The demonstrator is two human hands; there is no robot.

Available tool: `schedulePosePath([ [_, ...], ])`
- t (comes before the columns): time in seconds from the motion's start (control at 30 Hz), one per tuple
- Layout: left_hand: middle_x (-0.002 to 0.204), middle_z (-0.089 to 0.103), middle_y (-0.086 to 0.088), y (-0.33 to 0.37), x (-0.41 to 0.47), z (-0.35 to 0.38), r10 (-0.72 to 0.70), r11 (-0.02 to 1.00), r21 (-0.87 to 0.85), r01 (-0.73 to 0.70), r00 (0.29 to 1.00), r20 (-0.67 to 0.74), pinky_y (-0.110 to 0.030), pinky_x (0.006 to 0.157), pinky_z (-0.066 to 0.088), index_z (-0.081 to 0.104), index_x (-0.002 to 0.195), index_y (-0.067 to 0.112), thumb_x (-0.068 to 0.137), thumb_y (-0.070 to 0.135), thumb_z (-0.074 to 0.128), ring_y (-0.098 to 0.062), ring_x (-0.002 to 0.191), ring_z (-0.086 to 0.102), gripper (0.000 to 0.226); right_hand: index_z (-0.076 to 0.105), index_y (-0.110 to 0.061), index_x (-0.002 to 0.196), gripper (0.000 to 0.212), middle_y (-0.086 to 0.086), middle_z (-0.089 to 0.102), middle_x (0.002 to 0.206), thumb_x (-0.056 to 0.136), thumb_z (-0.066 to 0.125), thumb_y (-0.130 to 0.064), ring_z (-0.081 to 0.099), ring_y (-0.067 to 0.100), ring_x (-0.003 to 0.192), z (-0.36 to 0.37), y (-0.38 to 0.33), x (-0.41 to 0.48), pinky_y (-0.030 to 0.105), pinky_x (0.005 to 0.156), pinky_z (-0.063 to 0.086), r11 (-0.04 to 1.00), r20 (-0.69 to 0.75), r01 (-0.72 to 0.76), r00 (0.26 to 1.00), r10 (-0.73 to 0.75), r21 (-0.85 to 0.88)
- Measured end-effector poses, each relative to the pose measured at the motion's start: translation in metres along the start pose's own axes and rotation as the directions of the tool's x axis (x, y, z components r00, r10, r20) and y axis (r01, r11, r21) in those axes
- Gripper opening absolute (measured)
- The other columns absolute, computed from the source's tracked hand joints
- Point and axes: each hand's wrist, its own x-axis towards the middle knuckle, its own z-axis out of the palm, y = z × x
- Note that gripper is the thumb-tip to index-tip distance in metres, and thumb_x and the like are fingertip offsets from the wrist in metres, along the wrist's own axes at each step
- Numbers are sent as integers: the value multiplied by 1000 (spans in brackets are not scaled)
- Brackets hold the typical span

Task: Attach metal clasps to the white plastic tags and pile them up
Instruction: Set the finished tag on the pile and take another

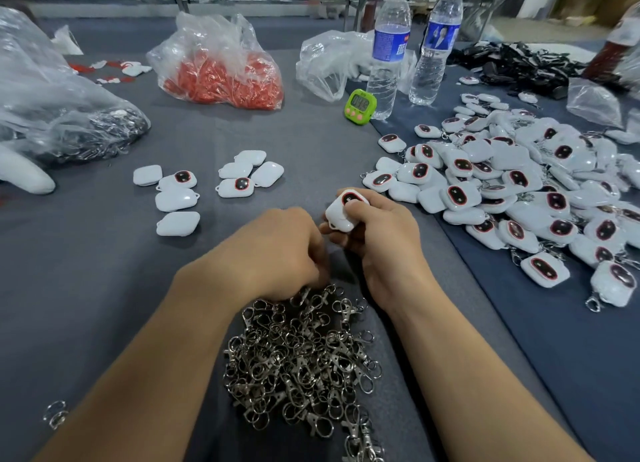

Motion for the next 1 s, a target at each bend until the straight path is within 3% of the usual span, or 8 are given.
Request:
schedulePosePath([
  [0.13,64,72,14,-15,15,4,-36,947,-319,-36,976,-215,-13,58,48,76,70,36,79,26,81,0,60,67,15,53,-7,87,19,19,69,80,83,51,11,72,26,64,0,-2,-1,31,56,57,998,24,0,1000,-1,70],
  [0.23,68,76,7,-21,17,20,-130,822,-569,-41,958,-257,-23,71,57,80,74,32,76,17,84,-8,66,73,16,46,-11,85,28,17,72,78,82,52,16,73,28,69,-1,0,-1,38,59,61,997,14,12,1000,-13,82],
  [0.37,72,77,2,-22,21,32,-231,642,-757,-120,911,-340,-24,70,55,81,74,30,74,2,84,-9,67,71,27,67,-13,85,26,13,75,80,80,65,13,72,22,66,-5,2,0,33,65,59,987,5,108,994,-108,-115],
  [0.5,71,76,3,-23,25,33,-298,604,-780,-164,862,-411,-17,65,54,81,74,30,74,2,82,-6,65,69,29,79,-24,79,17,-2,75,69,70,77,-10,66,12,61,-6,7,2,34,69,56,863,62,200,979,-194,-464],
  [0.63,75,77,7,-23,25,33,-297,630,-747,-215,822,-487,-18,70,56,80,78,30,76,1,82,-7,72,73,29,78,-37,78,15,-12,73,64,74,79,-23,68,1,60,-3,10,2,26,67,56,745,110,257,964,-242,-616],
  [0.8,76,76,9,-23,24,33,-242,682,-686,-253,808,-537,-20,72,58,80,84,34,76,1,81,-7,74,74,34,79,-33,75,14,-6,73,61,79,76,-19,69,9,57,-1,8,1,30,61,59,761,75,244,965,-251,-601],
  [0.93,77,77,14,-21,22,33,-245,684,-689,-241,813,-528,-23,76,60,82,81,33,77,14,83,-4,78,74,19,82,-23,77,12,3,75,67,82,76,-14,69,15,60,0,7,1,37,66,61,877,34,193,980,-198,-440],
  [1.0,76,77,14,-22,21,33,-235,687,-678,-259,805,-545,-24,74,60,82,80,34,77,17,84,-5,77,74,18,82,-24,77,11,2,74,66,83,76,-16,69,14,59,0,7,1,36,66,61,872,38,197,979,-202,-447],
])
